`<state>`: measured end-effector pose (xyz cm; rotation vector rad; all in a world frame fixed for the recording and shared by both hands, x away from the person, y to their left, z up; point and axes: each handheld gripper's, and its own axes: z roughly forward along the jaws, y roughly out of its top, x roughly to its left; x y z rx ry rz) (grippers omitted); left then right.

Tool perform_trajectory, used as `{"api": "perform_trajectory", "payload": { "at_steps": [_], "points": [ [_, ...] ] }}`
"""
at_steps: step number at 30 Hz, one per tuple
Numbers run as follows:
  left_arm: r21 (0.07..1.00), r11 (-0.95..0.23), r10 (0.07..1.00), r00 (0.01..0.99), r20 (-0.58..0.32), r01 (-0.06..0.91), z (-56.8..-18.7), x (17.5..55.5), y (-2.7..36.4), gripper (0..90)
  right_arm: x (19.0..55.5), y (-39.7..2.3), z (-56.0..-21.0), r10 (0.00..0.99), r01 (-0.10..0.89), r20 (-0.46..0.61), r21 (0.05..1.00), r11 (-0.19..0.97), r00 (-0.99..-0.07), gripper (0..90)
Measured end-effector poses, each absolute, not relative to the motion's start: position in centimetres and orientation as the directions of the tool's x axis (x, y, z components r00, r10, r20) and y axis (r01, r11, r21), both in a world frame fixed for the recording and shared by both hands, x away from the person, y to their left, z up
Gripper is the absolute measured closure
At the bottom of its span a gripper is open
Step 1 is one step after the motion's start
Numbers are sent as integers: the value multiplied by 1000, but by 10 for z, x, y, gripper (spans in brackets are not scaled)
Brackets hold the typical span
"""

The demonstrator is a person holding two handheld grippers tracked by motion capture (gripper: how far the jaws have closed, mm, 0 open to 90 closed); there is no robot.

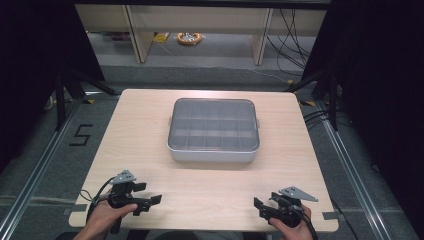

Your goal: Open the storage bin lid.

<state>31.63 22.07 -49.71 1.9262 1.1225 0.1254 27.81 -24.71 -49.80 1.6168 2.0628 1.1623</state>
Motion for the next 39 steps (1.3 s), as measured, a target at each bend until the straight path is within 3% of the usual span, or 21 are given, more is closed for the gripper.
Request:
{"api": "perform_trajectory", "payload": {
  "at_steps": [6,7,11,30,32,35,39],
  "points": [
    [726,-208,743,589,-318,655,-497,316,220,155,279,-248,-499,910,686,257,727,39,-324,274],
    [726,-203,744,586,-322,657,-497,316,220,155,277,-245,-499,907,706,306,708,-15,-288,274],
    [729,-192,747,580,-325,656,-497,317,221,155,279,-250,-499,903,685,281,729,19,-325,274],
    [731,-178,740,579,-341,659,-496,319,221,155,279,-249,-496,912,697,311,716,-41,-266,273],
    [729,-175,740,577,-346,662,-496,319,221,155,281,-253,-497,907,676,290,737,-7,-306,273],
    [730,-167,741,572,-351,663,-496,320,221,155,282,-249,-497,909,686,322,725,-55,-267,273],
    [724,-158,744,563,-360,672,-497,324,222,157,286,-252,-498,910,664,296,747,-31,-290,274]
  ]
}}
